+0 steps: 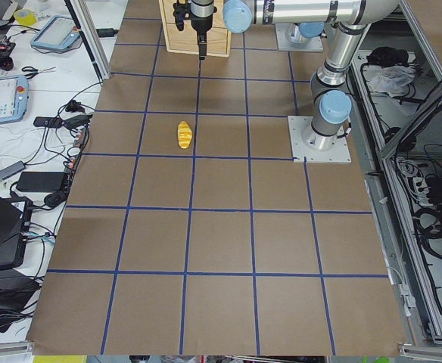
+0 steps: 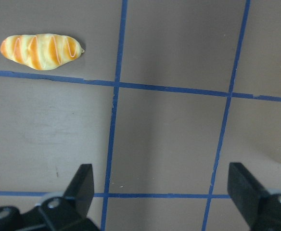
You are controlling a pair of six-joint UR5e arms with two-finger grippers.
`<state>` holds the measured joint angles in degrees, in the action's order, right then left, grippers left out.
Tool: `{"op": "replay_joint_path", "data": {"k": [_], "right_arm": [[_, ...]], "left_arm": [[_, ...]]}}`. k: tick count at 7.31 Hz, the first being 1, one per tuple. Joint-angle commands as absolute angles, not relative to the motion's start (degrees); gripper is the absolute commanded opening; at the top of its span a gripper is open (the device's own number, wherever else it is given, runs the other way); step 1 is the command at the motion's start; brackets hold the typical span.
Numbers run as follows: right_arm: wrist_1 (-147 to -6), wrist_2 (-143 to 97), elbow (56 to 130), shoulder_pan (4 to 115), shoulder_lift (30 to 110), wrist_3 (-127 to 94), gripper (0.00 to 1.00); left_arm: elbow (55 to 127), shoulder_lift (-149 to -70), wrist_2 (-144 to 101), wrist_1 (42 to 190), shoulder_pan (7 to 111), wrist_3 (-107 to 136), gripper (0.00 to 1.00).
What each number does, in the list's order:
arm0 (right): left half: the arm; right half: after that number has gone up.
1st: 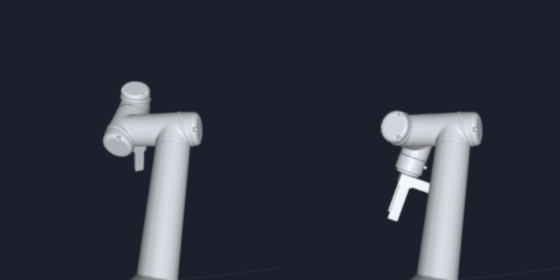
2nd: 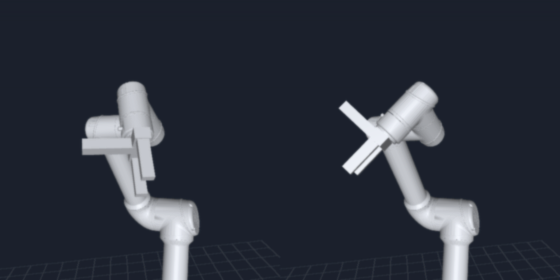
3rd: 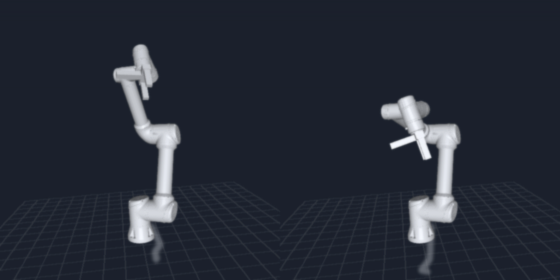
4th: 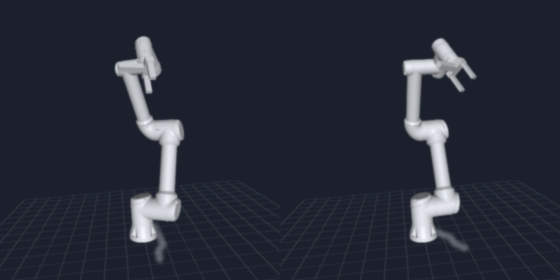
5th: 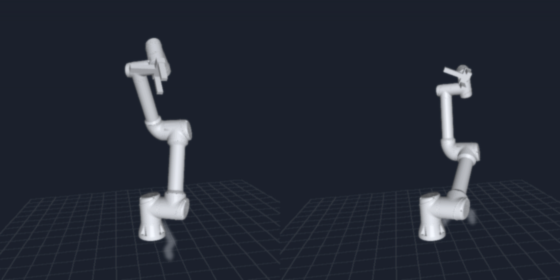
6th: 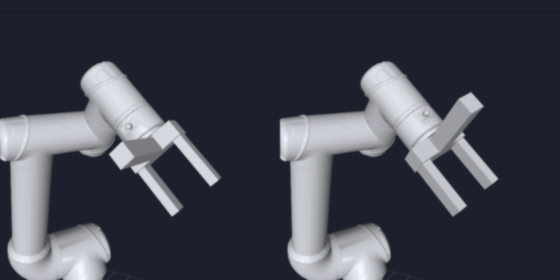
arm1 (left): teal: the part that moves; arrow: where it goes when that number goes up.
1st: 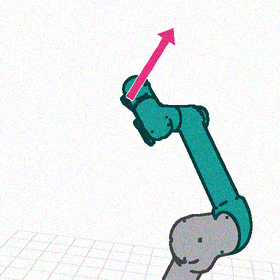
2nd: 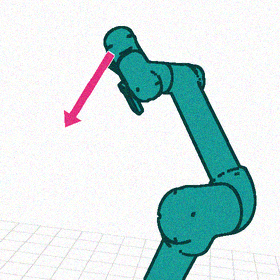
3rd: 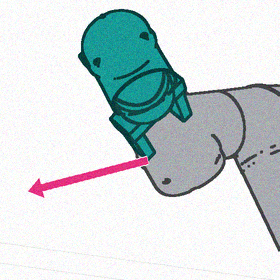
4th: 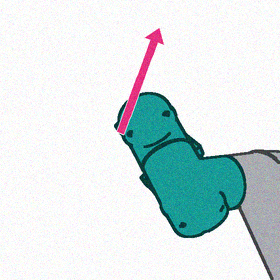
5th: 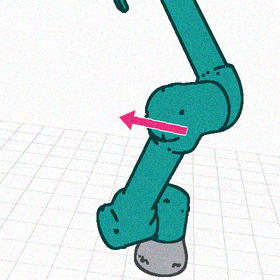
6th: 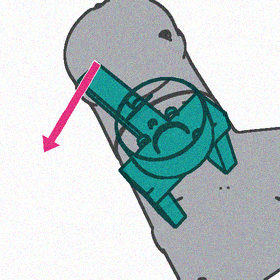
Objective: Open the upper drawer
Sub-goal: 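Move the left gripper across the table toward the drawer's black handle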
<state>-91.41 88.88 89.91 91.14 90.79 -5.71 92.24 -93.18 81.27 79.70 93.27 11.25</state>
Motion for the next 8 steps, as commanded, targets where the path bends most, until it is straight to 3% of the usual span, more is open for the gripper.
{"op": "replay_joint_path", "data": {"k": [1, 8], "right_arm": [[-91.4, 88.9, 89.9, 91.1, 90.8, -5.7, 1.0], [-91.4, 88.9, 89.9, 91.1, 90.8, -5.7, 1.0]], "left_arm": [[92.0, -96.0, 80.9, 76.0, 98.9, 16.4, 1.0], [88.4, -105.4, 71.4, 63.4, 109.5, 29.9, 1.0]]}}
